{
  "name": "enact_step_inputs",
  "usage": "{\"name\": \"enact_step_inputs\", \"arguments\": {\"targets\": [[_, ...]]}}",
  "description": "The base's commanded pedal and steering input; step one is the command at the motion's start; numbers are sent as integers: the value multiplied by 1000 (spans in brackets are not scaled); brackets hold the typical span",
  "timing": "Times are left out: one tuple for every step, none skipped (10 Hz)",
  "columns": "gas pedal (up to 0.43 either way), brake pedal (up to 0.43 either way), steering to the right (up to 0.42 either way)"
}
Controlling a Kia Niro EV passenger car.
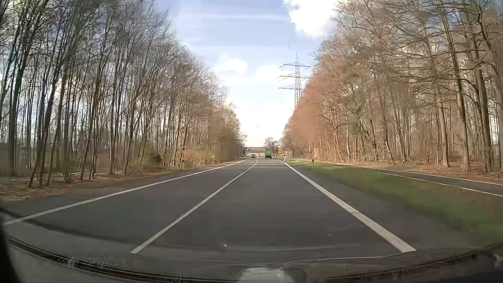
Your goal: Follow the waypoints while adhering to traffic rules and regulations
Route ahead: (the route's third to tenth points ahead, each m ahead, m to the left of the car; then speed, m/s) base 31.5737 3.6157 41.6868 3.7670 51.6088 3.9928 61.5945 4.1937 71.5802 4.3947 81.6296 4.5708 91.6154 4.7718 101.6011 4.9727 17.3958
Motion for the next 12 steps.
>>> {"name": "enact_step_inputs", "arguments": {"targets": [[0, 6, -2], [0, 6, -3], [0, 6, -3], [0, 0, -3], [0, 0, -3], [0, 0, -3], [0, 0, -3], [0, 0, -4], [0, 12, -5], [0, 12, -5], [0, 18, -4], [0, 37, -4]]}}
